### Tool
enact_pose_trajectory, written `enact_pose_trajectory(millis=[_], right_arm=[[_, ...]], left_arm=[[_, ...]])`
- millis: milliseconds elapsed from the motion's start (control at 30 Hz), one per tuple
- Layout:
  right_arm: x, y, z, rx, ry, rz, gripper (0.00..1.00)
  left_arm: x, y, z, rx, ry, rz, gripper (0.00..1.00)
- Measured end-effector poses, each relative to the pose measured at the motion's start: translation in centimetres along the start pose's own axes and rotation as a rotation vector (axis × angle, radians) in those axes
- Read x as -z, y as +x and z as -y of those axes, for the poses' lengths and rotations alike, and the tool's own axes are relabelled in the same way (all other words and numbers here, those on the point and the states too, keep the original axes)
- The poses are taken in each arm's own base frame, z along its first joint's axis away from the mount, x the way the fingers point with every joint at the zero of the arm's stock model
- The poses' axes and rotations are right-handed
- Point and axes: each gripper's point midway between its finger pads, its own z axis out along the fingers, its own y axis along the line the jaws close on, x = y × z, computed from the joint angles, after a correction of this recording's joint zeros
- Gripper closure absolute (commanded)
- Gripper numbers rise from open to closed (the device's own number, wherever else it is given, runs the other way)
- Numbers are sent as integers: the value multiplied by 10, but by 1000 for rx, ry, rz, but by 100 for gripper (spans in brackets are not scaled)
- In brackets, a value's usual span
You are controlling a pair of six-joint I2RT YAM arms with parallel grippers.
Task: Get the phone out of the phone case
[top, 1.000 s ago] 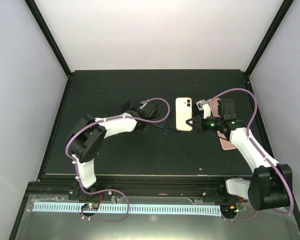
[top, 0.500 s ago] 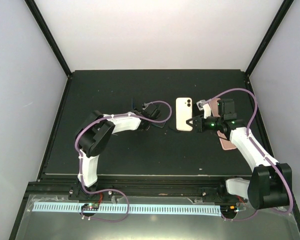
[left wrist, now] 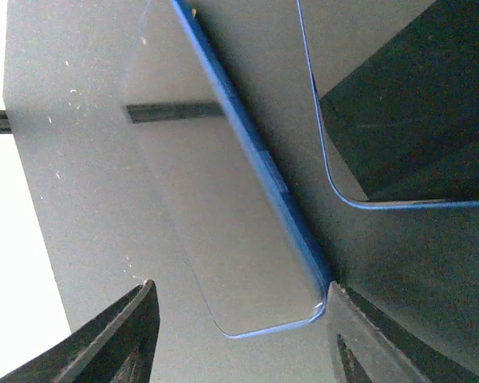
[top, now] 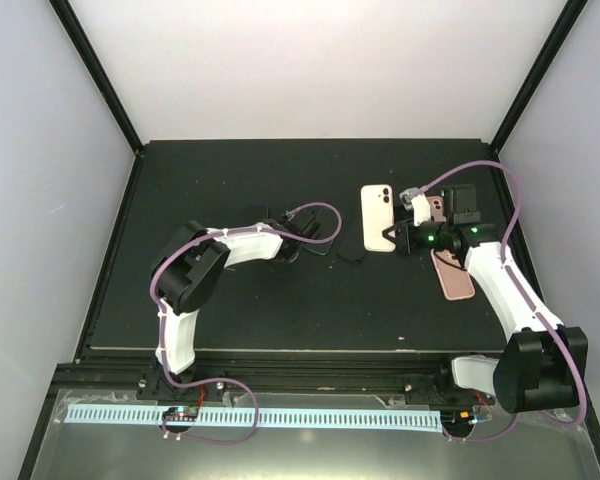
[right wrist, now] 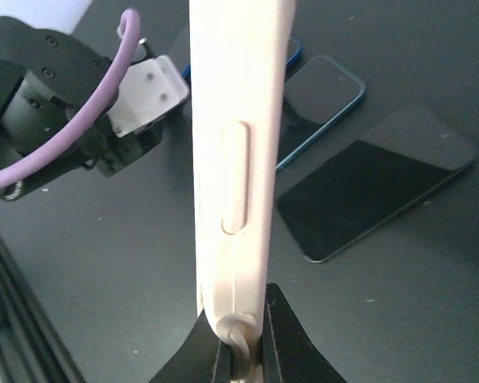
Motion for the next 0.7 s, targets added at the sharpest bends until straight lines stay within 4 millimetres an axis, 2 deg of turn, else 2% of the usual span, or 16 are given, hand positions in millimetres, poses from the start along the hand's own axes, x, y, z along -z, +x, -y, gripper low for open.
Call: enact_pose_trajectory(millis=[133,267,533,700], right_arm=[[13,-12,10,55,86,-23,99],[23,-5,21,77,164,-86,99],[36,35,38,69,231,-301,99],[45,72,41,50,219,-465,99]], left_arm=[[4,5,1,40,30,-13,36],[19,2,-7,113,68,14,33],[73,5,-39,314,191,149,28],[107,12,-44,422,339,248,28]])
